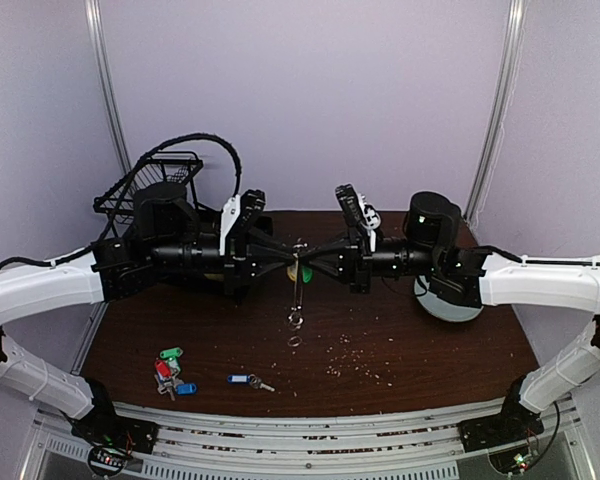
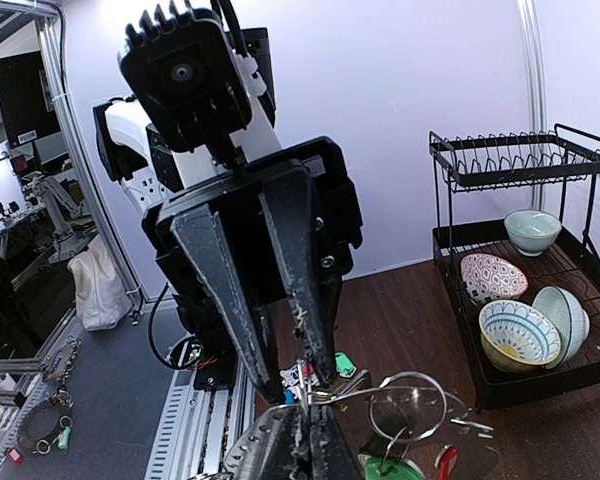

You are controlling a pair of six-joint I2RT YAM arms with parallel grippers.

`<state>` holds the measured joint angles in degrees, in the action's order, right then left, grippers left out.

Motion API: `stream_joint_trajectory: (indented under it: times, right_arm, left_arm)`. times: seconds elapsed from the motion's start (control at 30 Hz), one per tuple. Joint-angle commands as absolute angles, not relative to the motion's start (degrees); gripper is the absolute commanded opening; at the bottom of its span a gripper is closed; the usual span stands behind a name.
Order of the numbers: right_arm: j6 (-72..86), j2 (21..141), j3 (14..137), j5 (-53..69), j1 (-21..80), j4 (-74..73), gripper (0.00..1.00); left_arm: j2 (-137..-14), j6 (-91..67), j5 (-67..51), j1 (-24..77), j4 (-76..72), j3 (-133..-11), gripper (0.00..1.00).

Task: Put the keys on the keyring

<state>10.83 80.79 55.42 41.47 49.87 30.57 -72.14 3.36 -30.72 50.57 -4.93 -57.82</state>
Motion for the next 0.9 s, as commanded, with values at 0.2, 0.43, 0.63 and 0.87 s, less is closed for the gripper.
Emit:
stream_joint_trajectory:
  times: [0.2,0.43,0.63,0.87]
  right_arm:
    - [8.7,79.9,57.0,41.1,50.8,30.4,0.00]
    - [2.9,79.3,57.8,38.6,50.7,22.8,0.00]
    - [-10.2,79.5,63.0,30.5,50.6,7.8,0.28]
    - [-23.2,81.9,72.0,30.0,50.6,-2.6,0.31]
  left_arm:
    - [-72.2,2.7,-33.2,50.1,-9.1,-59.2,0.00]
    - [-70.9,9.7,-24.9,50.1,-3.7,-59.9,0.00]
    - [-69.9,17.5,-17.0,50.6,2.3,-61.2,0.00]
    - [-71.1,21.3,-11.2,53.2,6.2,-62.1,0.00]
